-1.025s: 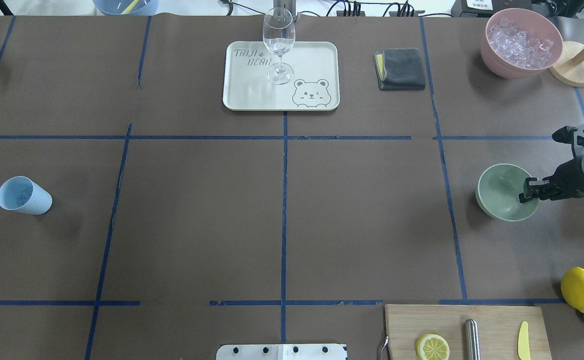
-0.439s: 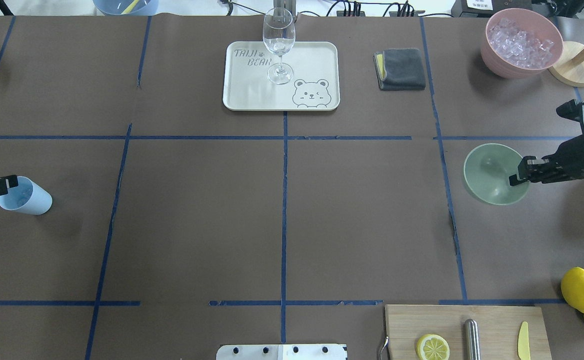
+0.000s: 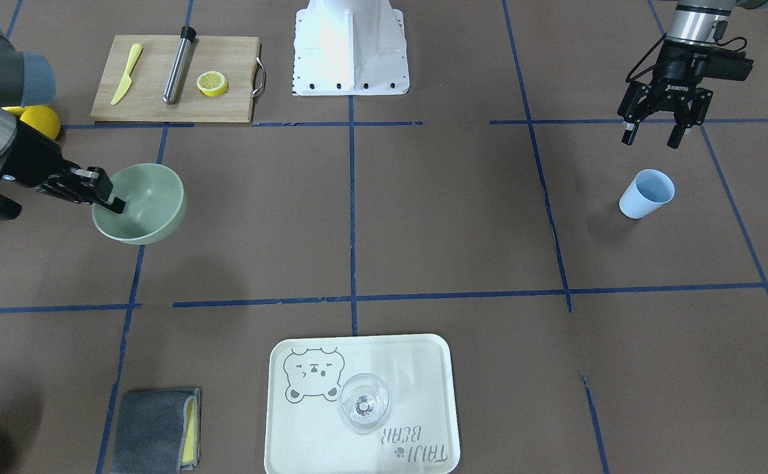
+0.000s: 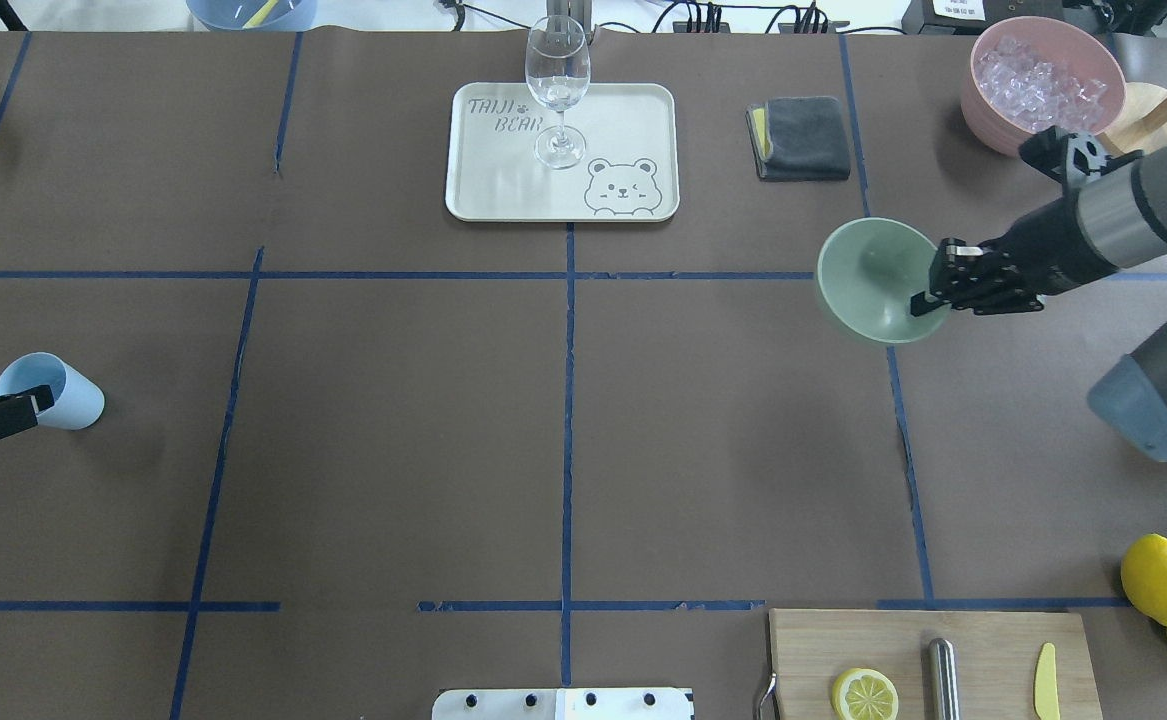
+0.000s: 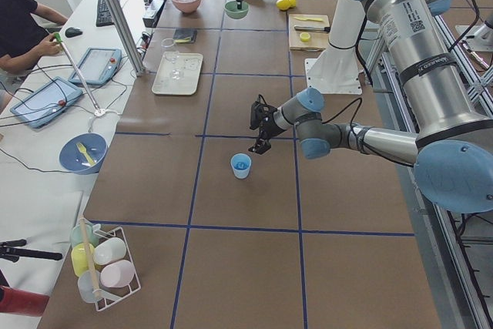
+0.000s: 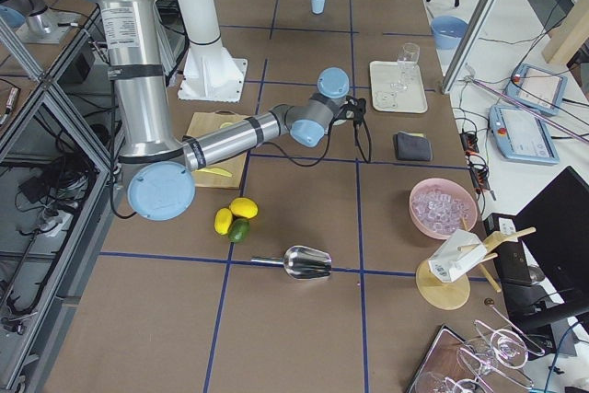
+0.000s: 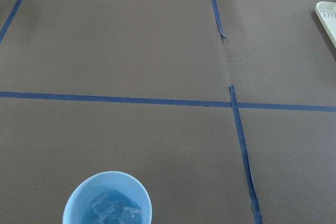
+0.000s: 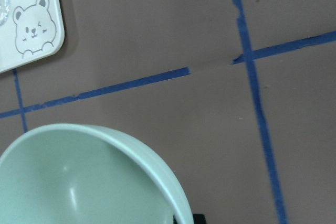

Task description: Pour ice into bowl

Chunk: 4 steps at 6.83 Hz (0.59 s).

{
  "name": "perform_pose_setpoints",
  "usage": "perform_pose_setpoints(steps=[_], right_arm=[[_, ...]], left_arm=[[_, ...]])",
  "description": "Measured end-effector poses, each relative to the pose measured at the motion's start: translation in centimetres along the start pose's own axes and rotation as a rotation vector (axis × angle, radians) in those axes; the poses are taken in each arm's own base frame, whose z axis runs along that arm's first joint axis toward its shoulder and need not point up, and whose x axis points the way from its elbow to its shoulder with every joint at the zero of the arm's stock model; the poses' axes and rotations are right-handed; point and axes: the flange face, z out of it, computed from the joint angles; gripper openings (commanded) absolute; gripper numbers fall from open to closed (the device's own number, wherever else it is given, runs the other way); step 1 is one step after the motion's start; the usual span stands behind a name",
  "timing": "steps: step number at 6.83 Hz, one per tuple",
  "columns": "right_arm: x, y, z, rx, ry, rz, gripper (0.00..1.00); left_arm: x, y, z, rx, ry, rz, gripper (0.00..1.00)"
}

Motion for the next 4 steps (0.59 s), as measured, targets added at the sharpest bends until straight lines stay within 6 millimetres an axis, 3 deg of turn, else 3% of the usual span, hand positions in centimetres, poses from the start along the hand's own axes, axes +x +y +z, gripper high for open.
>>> perform_pose_setpoints(steps=[2, 4], right_arm=[[-10.5, 3.4, 5.3, -0.013, -0.007, 0.075, 0.00], [-20.8, 7.6, 8.4, -0.026, 0.022, 0.137, 0.00]], left_arm=[[-4.0, 2.7, 0.9, 0.081, -0.031, 0.016, 1.00], [-5.5, 5.8, 3.1, 0.135, -0.038, 0.002, 1.00]])
